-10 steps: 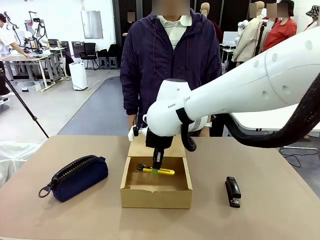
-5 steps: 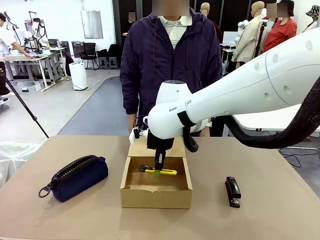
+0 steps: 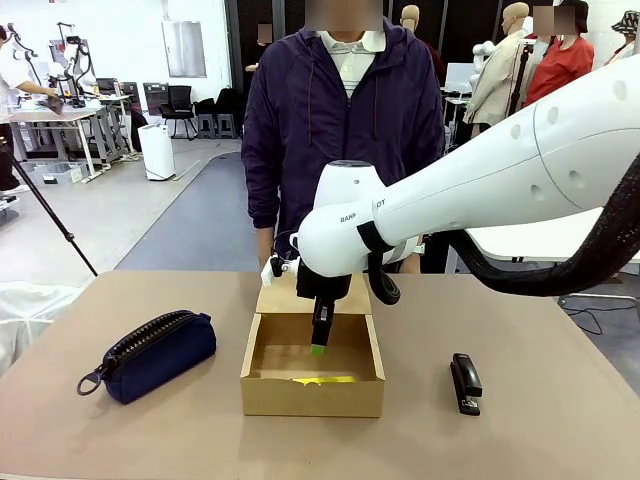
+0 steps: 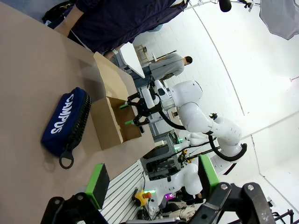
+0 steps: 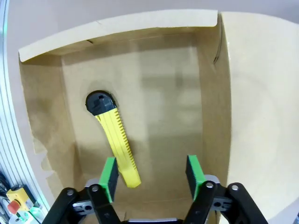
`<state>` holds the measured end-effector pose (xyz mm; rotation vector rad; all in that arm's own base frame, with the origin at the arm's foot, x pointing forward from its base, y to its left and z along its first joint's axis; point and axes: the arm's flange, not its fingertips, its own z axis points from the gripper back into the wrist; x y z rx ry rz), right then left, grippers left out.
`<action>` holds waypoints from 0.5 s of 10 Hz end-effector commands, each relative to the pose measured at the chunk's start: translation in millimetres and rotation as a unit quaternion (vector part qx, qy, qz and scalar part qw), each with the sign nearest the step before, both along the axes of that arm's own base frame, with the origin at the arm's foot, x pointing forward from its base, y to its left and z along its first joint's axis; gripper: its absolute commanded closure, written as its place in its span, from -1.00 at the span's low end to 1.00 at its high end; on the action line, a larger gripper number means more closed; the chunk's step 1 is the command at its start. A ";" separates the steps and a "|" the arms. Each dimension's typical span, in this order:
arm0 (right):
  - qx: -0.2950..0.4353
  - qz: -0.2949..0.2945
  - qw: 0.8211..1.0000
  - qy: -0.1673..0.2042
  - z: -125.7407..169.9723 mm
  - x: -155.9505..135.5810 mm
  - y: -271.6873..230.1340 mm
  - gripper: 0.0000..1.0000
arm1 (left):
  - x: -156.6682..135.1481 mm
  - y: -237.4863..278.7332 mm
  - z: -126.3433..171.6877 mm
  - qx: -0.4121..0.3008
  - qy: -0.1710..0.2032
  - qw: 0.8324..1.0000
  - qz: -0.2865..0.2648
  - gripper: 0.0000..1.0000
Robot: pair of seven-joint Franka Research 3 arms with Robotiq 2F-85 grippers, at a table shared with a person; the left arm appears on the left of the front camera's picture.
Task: Pack the items into the box.
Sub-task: Pick up the item specified by the human and place it in the Mailer Box.
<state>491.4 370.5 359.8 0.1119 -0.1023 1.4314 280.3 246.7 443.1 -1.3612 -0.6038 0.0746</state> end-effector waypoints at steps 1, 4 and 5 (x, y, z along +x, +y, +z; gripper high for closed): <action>-0.012 -0.022 1.000 -0.014 6.5 -4.3 -1.7 -1.00 | -1.9 0.3 1.1 -0.003 -0.004 1.000 -0.003 -1.00; -0.057 -0.092 0.994 -0.002 58.2 -11.3 -27.1 -1.00 | -1.9 0.3 1.1 -0.003 -0.004 1.000 -0.003 -1.00; -0.043 -0.105 0.993 0.004 88.8 -25.1 -55.6 -1.00 | -1.9 0.3 1.1 -0.003 -0.004 1.000 -0.003 -1.00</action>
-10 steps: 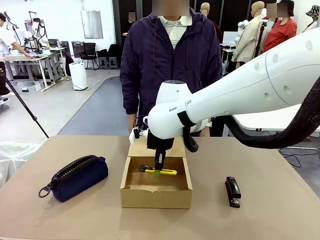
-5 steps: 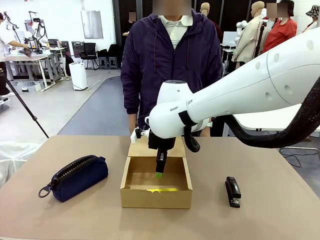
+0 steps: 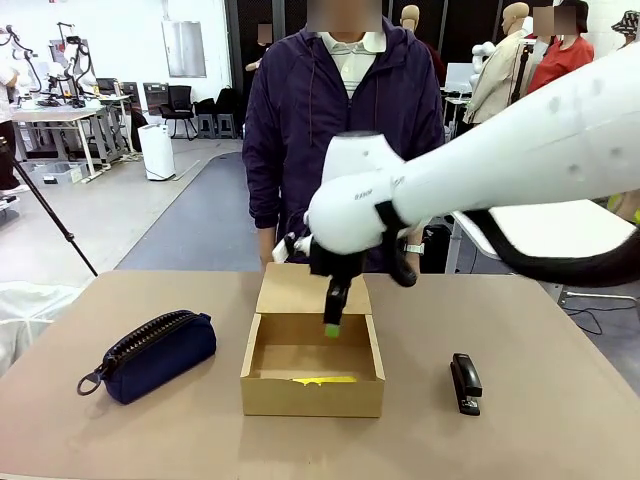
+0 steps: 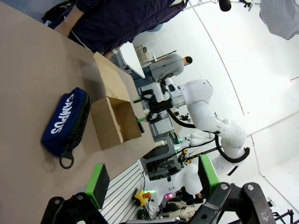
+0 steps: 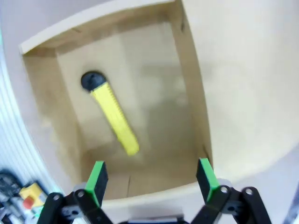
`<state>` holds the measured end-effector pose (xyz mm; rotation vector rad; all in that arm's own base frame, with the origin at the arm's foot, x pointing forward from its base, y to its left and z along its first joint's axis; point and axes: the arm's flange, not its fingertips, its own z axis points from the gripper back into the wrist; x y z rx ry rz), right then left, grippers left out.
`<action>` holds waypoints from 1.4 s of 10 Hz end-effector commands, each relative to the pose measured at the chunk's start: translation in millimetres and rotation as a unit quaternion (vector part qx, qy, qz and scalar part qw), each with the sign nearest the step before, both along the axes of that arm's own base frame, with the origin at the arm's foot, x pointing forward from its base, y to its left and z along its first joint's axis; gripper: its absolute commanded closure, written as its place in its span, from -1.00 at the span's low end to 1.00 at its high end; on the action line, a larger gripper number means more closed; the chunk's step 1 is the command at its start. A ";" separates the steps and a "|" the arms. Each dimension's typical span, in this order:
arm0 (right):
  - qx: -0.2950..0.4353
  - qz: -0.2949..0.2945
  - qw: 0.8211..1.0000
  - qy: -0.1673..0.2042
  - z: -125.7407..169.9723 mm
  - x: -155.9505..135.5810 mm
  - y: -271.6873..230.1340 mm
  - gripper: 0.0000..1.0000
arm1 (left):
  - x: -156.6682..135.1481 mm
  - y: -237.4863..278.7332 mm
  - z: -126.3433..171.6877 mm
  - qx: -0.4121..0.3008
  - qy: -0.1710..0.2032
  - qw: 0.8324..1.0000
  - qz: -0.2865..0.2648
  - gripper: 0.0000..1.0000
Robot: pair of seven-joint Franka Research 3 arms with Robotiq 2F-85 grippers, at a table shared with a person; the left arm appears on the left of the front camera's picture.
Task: Pack the items into the box.
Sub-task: Pick up the item specified by the human and place it in the Mailer Box.
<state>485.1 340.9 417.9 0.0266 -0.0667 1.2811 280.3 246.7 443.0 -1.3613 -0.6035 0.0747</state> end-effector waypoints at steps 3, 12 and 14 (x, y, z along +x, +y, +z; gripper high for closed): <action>0.116 -0.198 0.972 0.046 98.3 -71.4 -178.5 -1.00 | -2.0 0.2 1.2 -0.003 -0.004 1.000 -0.003 -1.00; 0.712 -0.393 0.557 0.167 38.9 -122.9 -437.4 -1.00 | -2.0 0.2 1.2 -0.003 -0.004 1.000 -0.003 -1.00; 0.573 -0.390 0.687 0.219 57.4 -141.0 -450.6 -1.00 | -2.0 0.2 1.2 -0.003 -0.004 1.000 -0.003 -1.00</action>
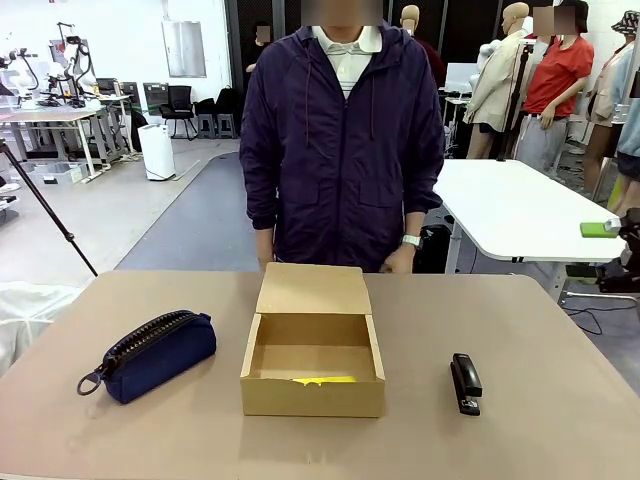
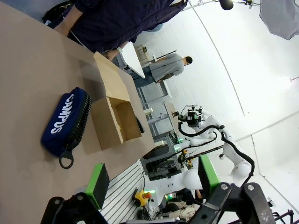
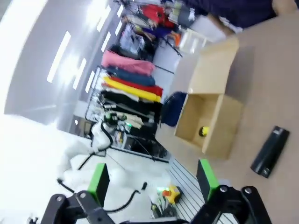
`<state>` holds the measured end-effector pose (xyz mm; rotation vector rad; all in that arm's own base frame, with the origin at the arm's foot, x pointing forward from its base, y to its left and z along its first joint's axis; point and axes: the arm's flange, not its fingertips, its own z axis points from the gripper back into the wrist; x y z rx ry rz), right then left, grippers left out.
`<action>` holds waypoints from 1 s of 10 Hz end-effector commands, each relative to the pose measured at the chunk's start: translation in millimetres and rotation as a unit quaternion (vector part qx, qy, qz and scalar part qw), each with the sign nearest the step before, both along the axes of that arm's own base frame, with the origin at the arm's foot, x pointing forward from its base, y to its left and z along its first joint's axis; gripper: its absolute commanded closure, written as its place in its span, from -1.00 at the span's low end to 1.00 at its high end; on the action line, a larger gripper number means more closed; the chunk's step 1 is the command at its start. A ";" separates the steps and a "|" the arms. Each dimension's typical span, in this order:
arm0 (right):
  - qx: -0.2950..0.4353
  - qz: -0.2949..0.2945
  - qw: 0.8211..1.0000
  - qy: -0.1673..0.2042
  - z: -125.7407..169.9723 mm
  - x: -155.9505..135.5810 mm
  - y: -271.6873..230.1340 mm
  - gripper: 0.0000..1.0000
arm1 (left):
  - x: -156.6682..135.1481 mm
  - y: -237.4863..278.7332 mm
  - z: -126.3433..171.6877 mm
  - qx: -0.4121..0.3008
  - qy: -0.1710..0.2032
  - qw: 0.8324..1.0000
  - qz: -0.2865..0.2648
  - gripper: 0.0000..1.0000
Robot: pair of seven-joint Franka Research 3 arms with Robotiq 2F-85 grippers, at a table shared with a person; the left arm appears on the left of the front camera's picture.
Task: Pack the items into the box.
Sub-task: Pick up the item specified by the human and place it in the Mailer Box.
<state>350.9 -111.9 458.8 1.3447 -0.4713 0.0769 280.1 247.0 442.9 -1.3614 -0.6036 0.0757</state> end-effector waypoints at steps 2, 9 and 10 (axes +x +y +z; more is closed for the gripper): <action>-0.049 0.038 0.998 -0.004 16.6 -6.8 2.2 -1.00 | -1.7 -0.1 1.3 -0.003 -0.004 1.000 -0.003 -1.00; -0.049 0.038 0.998 -0.004 16.6 -6.8 2.2 -1.00 | -1.7 -0.1 1.3 -0.003 -0.004 1.000 -0.003 -1.00; -0.049 0.038 0.998 -0.004 16.6 -6.8 2.2 -1.00 | -1.7 -0.1 1.3 -0.003 -0.004 1.000 -0.003 -1.00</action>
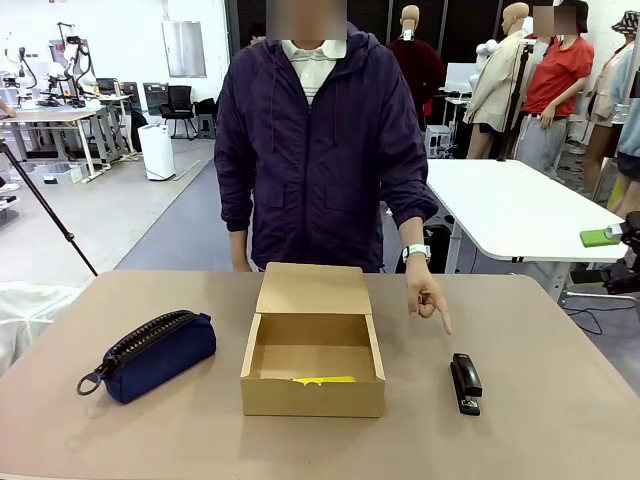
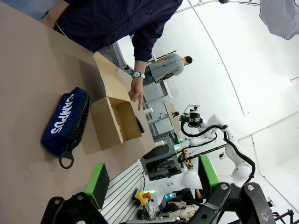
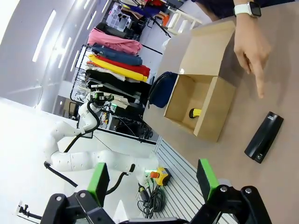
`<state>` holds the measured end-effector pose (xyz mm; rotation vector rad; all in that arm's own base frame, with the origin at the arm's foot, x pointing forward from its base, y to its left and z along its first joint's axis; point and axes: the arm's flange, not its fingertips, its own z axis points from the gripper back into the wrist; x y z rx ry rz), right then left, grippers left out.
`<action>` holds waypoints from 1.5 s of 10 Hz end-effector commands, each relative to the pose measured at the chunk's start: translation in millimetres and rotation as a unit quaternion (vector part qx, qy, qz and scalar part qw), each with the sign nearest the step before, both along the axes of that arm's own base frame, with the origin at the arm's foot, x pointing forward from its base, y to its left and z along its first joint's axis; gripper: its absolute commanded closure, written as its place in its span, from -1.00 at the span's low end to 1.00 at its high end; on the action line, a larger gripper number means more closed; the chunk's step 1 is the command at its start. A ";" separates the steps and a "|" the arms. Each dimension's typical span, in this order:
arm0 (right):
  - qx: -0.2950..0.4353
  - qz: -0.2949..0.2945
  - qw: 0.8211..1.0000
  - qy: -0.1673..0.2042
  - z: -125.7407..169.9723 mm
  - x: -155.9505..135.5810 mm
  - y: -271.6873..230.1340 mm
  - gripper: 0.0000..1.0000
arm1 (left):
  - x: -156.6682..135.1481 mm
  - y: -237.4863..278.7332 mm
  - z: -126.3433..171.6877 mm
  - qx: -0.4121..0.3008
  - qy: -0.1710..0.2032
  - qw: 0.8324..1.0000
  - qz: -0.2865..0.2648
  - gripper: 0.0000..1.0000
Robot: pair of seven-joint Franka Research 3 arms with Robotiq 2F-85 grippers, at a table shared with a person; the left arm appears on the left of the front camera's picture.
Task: Pack the items into the box.
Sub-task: Pick up the item specified by the human and place it in the Mailer Box.
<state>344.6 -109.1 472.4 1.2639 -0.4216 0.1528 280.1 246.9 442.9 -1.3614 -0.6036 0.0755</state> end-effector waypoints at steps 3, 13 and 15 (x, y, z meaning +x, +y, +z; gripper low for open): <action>0.000 0.006 1.000 -0.003 2.9 -0.5 -0.6 -1.00 | -1.7 0.0 1.3 -0.003 -0.004 1.000 -0.003 -1.00; -0.702 -0.079 0.643 0.296 -16.7 116.3 196.1 -1.00 | -1.7 0.0 1.3 -0.003 -0.004 1.000 -0.003 -1.00; -0.693 -0.057 0.666 0.270 -11.1 109.4 195.9 -1.00 | -1.7 0.0 1.3 -0.003 -0.004 1.000 -0.003 -1.00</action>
